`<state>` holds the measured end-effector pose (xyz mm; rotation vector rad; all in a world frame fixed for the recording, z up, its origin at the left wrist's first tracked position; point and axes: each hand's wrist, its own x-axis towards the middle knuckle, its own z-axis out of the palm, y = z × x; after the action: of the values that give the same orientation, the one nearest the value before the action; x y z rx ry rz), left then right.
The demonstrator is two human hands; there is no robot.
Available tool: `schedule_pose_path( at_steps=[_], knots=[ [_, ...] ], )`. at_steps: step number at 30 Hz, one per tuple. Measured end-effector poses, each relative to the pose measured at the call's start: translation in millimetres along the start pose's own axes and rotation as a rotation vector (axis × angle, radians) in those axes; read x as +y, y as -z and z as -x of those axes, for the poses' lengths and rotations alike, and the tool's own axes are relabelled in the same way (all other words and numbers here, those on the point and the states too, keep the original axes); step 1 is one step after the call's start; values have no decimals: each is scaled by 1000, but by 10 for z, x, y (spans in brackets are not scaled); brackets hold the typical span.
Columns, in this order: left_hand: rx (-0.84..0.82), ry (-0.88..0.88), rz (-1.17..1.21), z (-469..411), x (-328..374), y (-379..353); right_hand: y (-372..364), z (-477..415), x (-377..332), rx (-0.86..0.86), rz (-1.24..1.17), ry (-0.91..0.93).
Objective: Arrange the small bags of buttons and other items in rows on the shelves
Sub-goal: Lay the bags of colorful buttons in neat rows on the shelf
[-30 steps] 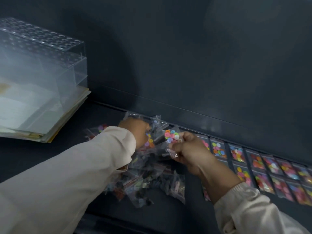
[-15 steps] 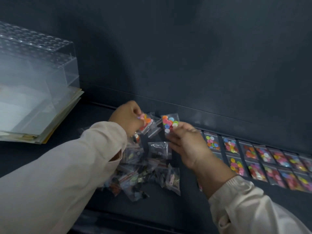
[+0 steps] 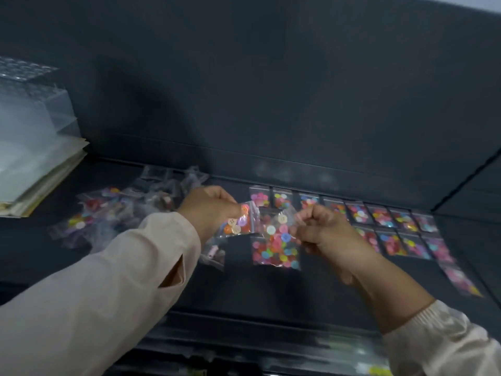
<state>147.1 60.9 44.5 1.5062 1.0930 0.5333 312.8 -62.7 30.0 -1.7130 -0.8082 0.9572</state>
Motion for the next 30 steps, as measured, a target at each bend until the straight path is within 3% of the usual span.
schedule_pose_path(
  at_steps=[6, 12, 14, 17, 21, 25, 30],
  knots=[
    [-122, 53, -37, 415, -103, -928, 788, 342, 326, 20, 110, -137],
    [-65, 58, -179, 507, -305, -1671, 1083, 377, 630, 90, 299, -114],
    [-54, 10, -281, 562, -302, -1766, 1147, 389, 730, 104, 412, -58],
    [-53, -218, -565, 743, -260, -1734, 1276, 500, 823, 140, 815, 157],
    [-296, -521, -967, 927, -346, -1651, 1344, 696, 928, -56, 960, 387],
    [-505, -466, -1199, 937, -482, -1727, 1375, 731, 1032, -182, 1111, 433],
    [-475, -386, -1274, 870, -520, -1822, 1345, 646, 1098, -197, 1213, 452]
  ],
)
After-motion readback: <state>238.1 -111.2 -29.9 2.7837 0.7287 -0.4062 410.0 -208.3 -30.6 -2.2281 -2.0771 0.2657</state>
